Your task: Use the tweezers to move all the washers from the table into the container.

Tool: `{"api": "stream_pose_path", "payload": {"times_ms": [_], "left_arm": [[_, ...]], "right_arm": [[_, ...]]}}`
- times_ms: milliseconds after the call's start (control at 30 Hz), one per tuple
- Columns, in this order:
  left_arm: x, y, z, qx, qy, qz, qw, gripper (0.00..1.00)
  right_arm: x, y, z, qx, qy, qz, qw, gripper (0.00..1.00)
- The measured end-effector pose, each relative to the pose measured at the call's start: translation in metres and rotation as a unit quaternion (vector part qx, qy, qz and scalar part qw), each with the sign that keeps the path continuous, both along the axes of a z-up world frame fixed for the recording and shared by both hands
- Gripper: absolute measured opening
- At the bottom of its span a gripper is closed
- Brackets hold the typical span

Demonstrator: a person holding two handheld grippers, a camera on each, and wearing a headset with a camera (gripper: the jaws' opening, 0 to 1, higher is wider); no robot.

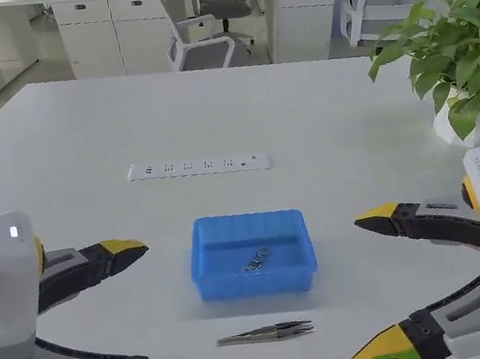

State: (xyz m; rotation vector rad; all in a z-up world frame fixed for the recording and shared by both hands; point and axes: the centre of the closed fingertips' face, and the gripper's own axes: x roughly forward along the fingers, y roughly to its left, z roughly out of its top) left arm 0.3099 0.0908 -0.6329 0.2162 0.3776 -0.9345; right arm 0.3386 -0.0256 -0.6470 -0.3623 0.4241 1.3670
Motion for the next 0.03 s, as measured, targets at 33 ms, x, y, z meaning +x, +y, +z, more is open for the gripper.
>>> {"api": "stream_pose_path", "payload": {"times_ms": [33], "left_arm": [[-0.0001,0.0004,0.0002,0.000,-0.001,0.001,1.0000,0.99]], "right_arm": [[0.0001,0.0003,-0.0001,-0.001,0.000,0.000,1.0000,1.00]]}}
